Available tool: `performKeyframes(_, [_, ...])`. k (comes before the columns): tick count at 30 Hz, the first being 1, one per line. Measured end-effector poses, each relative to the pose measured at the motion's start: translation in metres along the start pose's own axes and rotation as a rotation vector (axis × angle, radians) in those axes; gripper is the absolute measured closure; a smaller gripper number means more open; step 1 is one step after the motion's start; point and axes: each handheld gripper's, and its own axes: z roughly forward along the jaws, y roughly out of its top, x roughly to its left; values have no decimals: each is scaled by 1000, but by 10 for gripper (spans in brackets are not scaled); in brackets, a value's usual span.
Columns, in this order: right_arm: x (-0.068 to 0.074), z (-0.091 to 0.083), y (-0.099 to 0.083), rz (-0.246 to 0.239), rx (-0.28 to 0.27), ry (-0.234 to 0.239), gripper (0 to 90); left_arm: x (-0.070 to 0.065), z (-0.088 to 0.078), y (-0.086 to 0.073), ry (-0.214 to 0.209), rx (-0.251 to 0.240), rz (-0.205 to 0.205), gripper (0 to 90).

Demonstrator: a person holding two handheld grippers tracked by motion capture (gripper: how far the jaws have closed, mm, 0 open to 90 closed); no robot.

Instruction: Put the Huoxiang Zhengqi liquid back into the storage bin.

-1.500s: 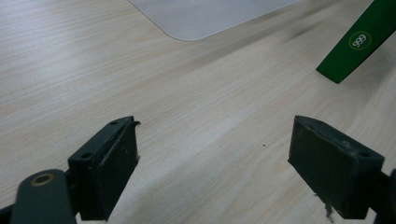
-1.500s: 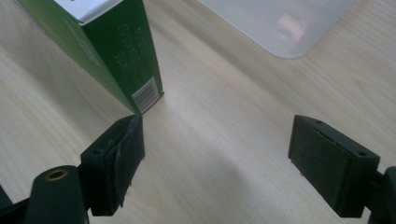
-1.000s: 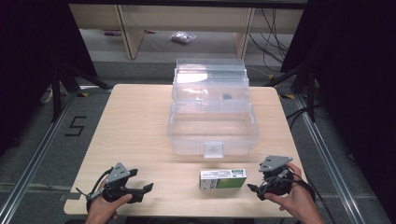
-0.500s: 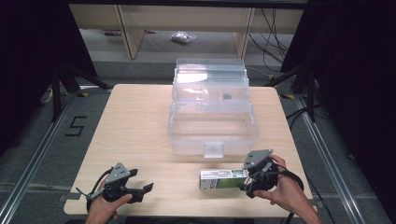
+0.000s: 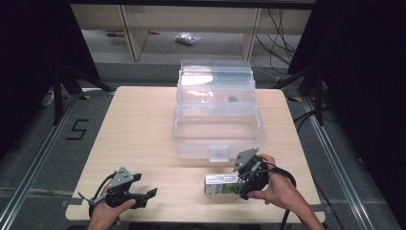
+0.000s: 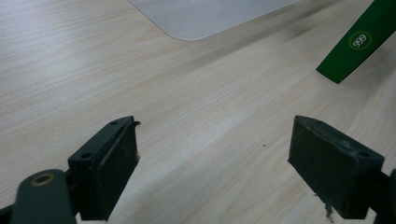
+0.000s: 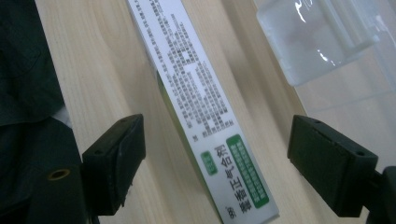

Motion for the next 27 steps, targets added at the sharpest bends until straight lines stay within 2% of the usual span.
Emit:
performKeyframes(3, [0, 2, 3, 0, 15, 4, 206, 0, 0, 0, -6, -4, -7, 150])
performKeyframes(4, [0, 5, 8, -12, 32, 12, 211, 0, 1, -1, -3, -12, -12, 150])
performKeyframes(6, [0, 8, 11, -3, 51, 17, 218, 0, 1, 0, -5, -12, -10, 150])
performKeyframes(7, [-1, 9, 12, -27, 50, 25, 220, 1, 1, 0, -6, -12, -8, 150])
performKeyframes(10, [-1, 14, 17, -29, 73, 34, 228, 1, 1, 0, -5, -12, -10, 150])
performKeyframes(11, [-1, 16, 19, -34, 86, 55, 231, 1, 1, 0, -5, -12, -10, 150])
performKeyframes(12, [-2, 18, 20, -56, 89, 51, 232, 0, 1, 0, -6, -12, -9, 150])
performKeyframes(14, [-3, 22, 22, -62, 102, 64, 237, 1, 0, 0, -7, -10, -7, 150])
performKeyframes(17, [-2, 25, 23, -52, 115, 64, 243, 1, 0, 0, -6, -7, -5, 150])
performKeyframes(18, [-3, 27, 24, -63, 125, 68, 255, 1, 0, 0, -6, -8, -5, 150])
performKeyframes(20, [-1, 27, 25, -45, 135, 66, 263, 0, 1, 0, -6, -12, -10, 150])
performKeyframes(23, [-2, 32, 25, -71, 146, 72, 275, 0, 1, 0, -6, -12, -10, 150])
performKeyframes(24, [-1, 33, 25, -55, 158, 69, 279, 1, 1, 0, -8, -12, -8, 150])
performKeyframes(25, [-2, 34, 26, -74, 158, 74, 285, 1, 0, 0, -6, -9, -6, 150])
performKeyframes(26, [2, 34, 26, -28, 183, 66, 297, 1, 0, 0, -6, -9, -7, 150])
performKeyframes(27, [0, 36, 26, -56, 174, 85, 304, 1, 0, 0, -6, -9, -12, 150])
